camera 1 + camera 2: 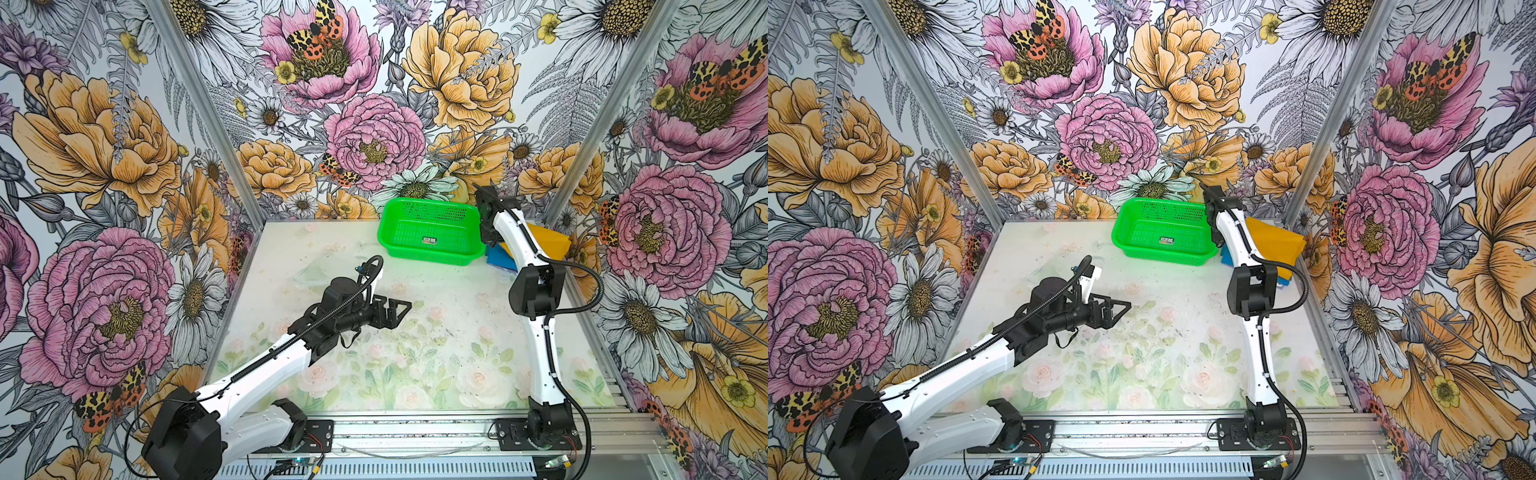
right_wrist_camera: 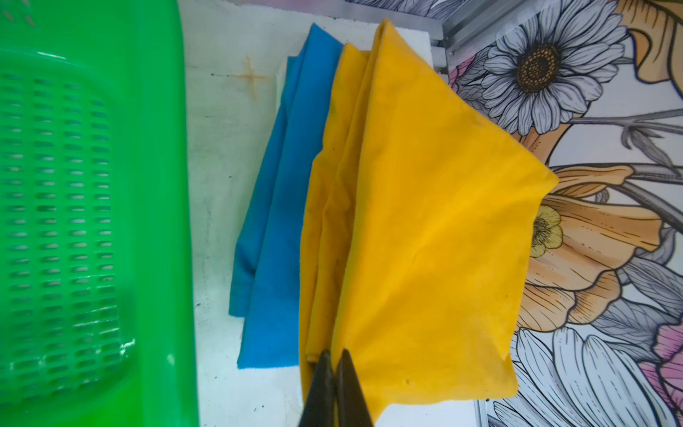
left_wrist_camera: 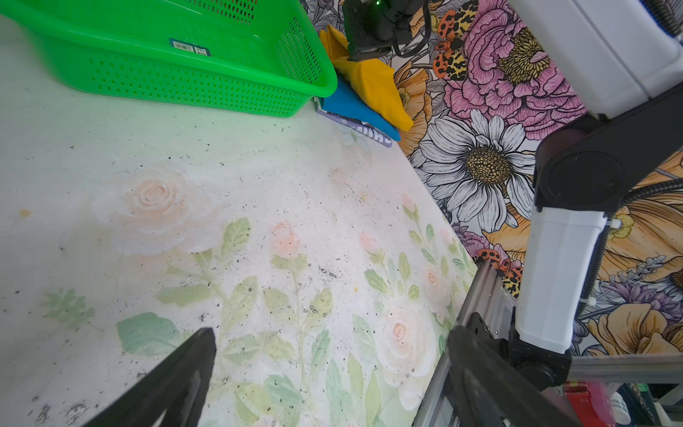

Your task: Fold and stack the t-shirts

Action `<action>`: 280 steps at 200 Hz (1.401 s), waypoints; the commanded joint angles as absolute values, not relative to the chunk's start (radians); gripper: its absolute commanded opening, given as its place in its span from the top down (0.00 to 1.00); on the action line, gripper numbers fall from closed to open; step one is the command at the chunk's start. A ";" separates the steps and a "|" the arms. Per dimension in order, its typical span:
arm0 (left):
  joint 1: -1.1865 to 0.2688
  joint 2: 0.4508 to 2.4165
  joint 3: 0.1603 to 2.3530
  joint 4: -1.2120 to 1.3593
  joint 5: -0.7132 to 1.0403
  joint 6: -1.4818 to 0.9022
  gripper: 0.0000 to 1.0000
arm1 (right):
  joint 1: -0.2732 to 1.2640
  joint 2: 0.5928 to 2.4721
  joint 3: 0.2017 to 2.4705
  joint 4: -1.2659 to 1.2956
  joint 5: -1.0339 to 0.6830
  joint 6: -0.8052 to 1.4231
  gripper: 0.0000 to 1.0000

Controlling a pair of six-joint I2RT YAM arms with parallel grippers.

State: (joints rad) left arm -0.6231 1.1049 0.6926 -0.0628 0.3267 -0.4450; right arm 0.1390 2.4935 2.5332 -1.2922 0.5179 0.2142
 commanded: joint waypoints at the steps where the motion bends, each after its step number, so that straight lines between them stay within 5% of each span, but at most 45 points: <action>1: -0.613 1.088 0.680 -0.063 0.335 -0.428 0.01 | 0.161 2.492 2.537 -1.309 0.494 0.201 1.00; 141: -0.607 1.071 0.671 -0.060 0.343 -0.431 0.01 | 0.181 2.340 2.300 -1.266 0.487 0.215 1.00; 163: -0.607 1.064 0.670 -0.063 0.343 -0.433 0.01 | 0.173 2.324 2.325 -1.263 0.451 0.228 0.61; 183: -0.606 1.053 0.673 -0.080 0.341 -0.431 0.01 | 0.137 2.276 2.335 -1.235 0.314 0.242 0.45; 223: -0.608 1.031 0.673 -0.097 0.328 -0.431 0.01 | 0.008 2.258 2.385 -1.210 0.075 0.258 0.36; 280: -0.614 1.037 0.694 -0.111 0.319 -0.436 0.01 | -0.074 2.362 2.453 -1.192 -0.132 0.286 0.34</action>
